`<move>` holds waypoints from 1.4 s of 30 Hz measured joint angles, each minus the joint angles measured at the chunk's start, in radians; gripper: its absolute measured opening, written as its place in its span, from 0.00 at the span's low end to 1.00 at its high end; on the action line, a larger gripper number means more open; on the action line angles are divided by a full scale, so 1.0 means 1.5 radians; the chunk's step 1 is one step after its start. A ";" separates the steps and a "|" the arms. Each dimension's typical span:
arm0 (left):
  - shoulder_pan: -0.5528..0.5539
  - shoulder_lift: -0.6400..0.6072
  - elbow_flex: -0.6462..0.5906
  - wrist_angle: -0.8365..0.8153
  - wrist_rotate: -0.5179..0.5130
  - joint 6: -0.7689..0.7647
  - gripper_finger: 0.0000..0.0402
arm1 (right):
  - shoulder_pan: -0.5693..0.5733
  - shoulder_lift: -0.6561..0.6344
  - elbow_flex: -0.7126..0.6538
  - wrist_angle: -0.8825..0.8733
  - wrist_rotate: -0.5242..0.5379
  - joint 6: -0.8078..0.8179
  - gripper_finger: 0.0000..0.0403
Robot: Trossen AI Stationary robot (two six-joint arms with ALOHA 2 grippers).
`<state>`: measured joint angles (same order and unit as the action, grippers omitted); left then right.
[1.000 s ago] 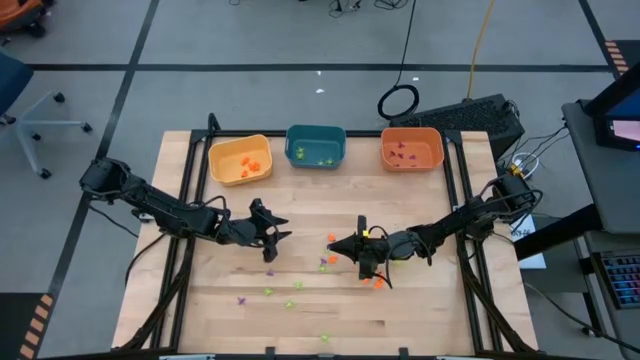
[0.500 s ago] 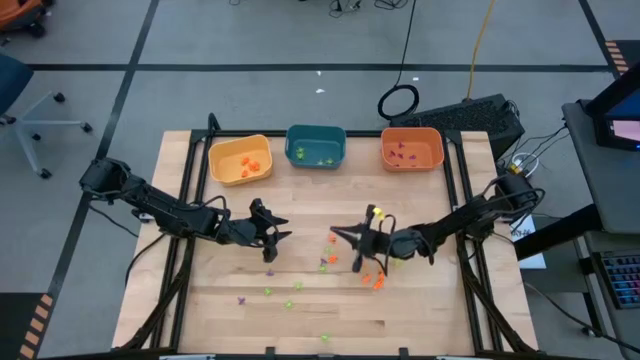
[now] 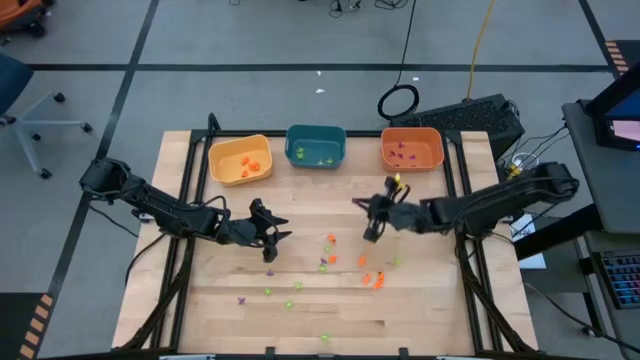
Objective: Sort Halloween decoration
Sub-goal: Put the violet witch hat toy into the orange bin
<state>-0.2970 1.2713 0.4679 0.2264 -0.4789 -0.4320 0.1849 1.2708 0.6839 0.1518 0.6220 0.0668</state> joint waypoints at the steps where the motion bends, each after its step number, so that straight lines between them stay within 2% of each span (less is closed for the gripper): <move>1: 0.000 0.000 0.000 0.000 0.000 0.000 0.41 | -0.013 -0.015 0.006 -0.049 -0.001 0.008 0.00; 4: 0.000 0.000 0.000 0.000 0.000 0.000 0.41 | -0.060 -0.059 0.020 -0.164 0.000 0.027 0.00; 9: 0.000 0.000 0.000 0.000 0.000 0.000 0.41 | -0.166 -0.118 0.022 -0.265 -0.004 0.030 0.00; 17: 0.000 0.000 0.000 -0.003 0.003 -0.002 0.41 | -0.381 -0.142 0.022 -0.323 -0.172 0.046 0.00; 21: 0.000 0.000 0.000 -0.003 0.003 -0.003 0.41 | -0.479 -0.124 0.022 -0.331 -0.226 0.040 0.00; 30: 0.000 0.000 0.000 -0.003 0.003 -0.004 0.41 | -0.631 -0.034 0.022 -0.314 -0.227 -0.003 0.00; 36: 0.000 0.000 0.000 -0.002 0.003 0.001 0.41 | -0.692 0.048 0.022 -0.295 -0.246 -0.017 0.00; 42: 0.000 0.000 0.000 -0.002 0.003 0.002 0.41 | -0.715 0.104 0.022 -0.258 -0.259 0.011 0.02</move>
<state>-0.2970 1.2713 0.4679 0.2230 -0.4747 -0.4297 -0.8879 1.4268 0.7162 -0.2352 0.2342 0.0827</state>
